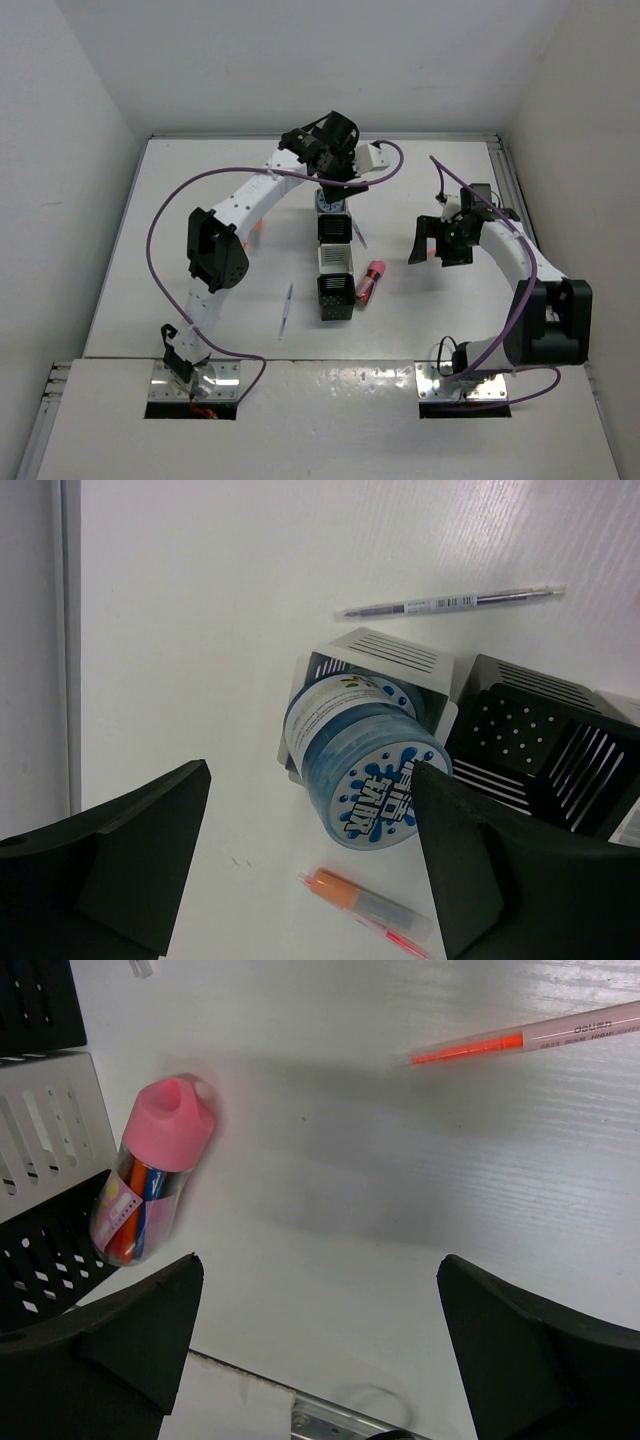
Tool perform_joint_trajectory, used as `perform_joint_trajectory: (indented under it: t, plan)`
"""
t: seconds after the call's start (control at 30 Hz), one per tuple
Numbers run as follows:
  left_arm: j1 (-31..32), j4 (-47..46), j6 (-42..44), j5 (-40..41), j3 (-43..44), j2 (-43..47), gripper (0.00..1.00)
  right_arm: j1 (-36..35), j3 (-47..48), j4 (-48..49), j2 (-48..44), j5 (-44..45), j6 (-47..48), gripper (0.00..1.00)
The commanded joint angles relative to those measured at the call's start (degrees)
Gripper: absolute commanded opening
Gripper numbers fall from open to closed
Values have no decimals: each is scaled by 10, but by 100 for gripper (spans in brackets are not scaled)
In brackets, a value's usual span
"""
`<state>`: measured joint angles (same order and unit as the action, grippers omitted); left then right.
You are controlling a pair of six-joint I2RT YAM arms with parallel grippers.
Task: Sort the stationery into containers
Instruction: Place the stationery into the container, then grab a piece of stationery with the left arm
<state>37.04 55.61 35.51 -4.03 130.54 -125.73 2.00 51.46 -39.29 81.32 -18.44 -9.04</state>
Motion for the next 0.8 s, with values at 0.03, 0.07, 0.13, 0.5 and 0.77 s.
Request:
perform_joint_trajectory:
  t: [0.03, 0.07, 0.13, 0.5, 0.77]
  plan:
    - [-4, -15, -8, -18, -8, 41, 88, -4, 14, 1, -20, 2, 2, 99]
    - [-6, -22, -10, -20, -22, 52, 88, -4, 14, 1, -21, 3, 3, 99]
    - [-9, -33, -8, -36, -41, 66, 88, -4, 12, 1, -22, 5, 5, 99]
    - [-78, -337, 46, -176, -406, 310, 92, -2, 9, 3, -23, 5, 12, 99]
    - [-115, -373, 100, -295, -462, 320, 100, -2, 10, 4, -16, 9, 16, 99]
